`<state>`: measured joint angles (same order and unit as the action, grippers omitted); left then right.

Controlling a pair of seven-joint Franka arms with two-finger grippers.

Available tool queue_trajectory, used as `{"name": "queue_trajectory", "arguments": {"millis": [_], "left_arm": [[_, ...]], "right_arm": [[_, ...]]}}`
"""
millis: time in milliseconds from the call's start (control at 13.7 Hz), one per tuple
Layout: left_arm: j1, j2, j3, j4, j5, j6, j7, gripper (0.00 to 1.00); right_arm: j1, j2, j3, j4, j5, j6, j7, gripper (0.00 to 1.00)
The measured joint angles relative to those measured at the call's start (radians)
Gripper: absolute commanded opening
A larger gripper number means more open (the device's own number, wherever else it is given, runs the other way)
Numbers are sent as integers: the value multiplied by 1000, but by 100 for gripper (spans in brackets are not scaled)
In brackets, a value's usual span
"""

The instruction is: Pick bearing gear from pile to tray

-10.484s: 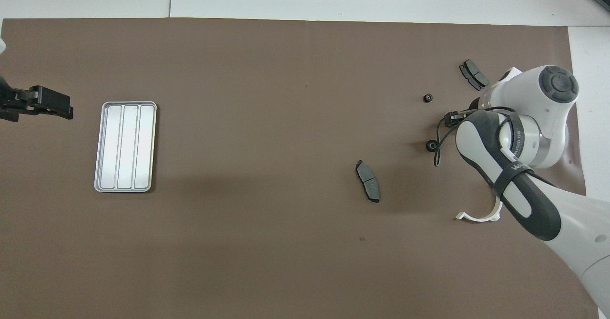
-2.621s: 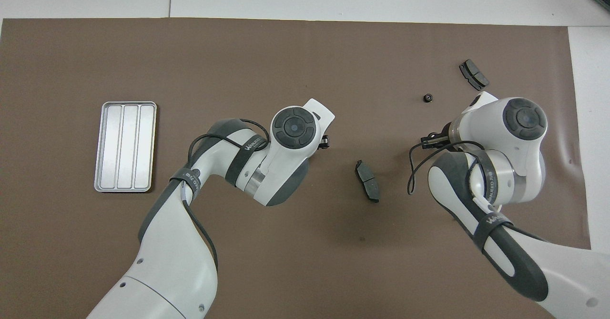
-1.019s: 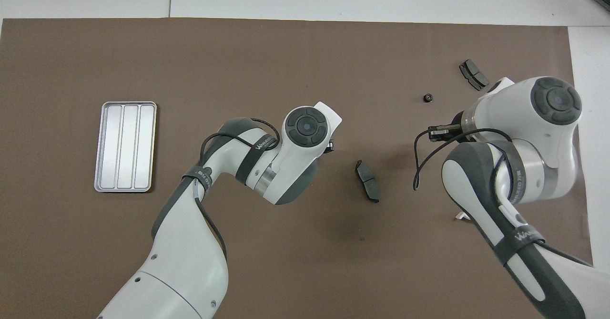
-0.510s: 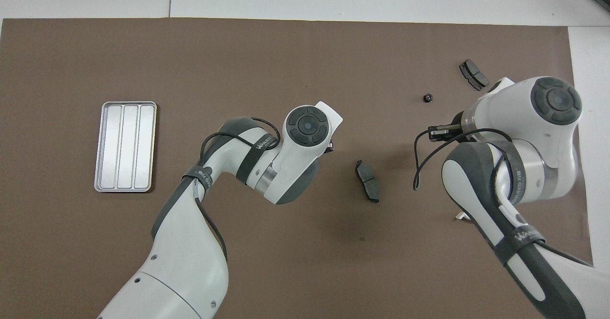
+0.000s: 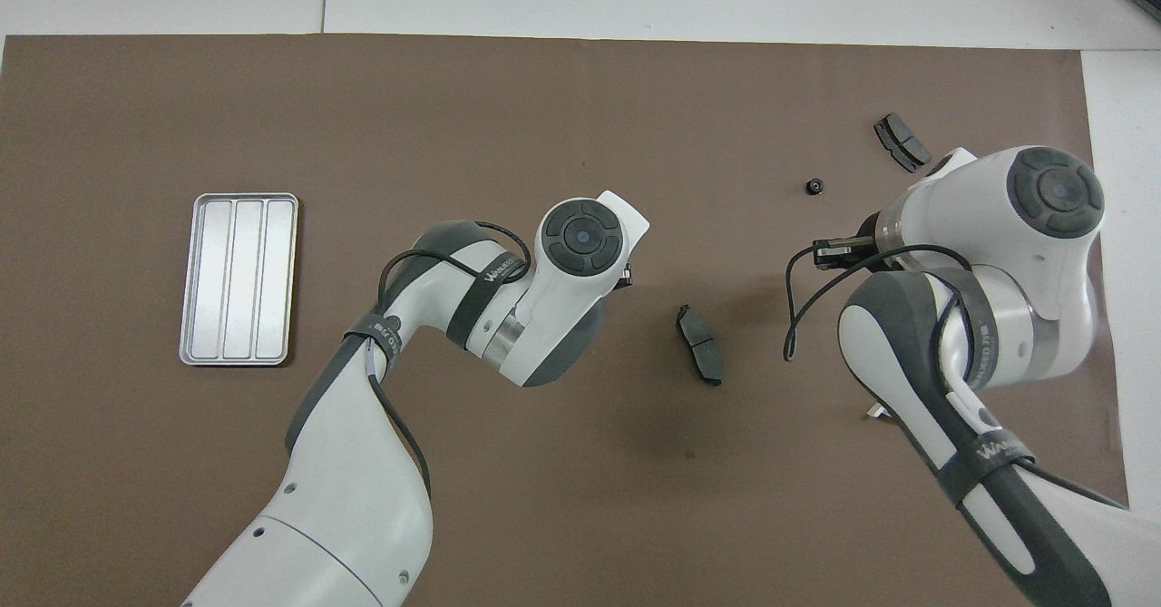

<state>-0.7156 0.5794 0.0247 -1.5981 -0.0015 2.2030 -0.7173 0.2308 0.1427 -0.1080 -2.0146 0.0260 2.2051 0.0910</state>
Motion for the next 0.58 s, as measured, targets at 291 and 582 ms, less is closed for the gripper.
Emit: {"name": "queue_trajectory", "arguments": {"millis": [291,582], "left_arm": [[89,-1,24,61,0,-45,29,0],[303,-12,23,146,-1,-136,228,0]], "right_arm": [[60,-6,2,1,1,0,113,0],[193,-6,6,1,2,44,351,0]]}}
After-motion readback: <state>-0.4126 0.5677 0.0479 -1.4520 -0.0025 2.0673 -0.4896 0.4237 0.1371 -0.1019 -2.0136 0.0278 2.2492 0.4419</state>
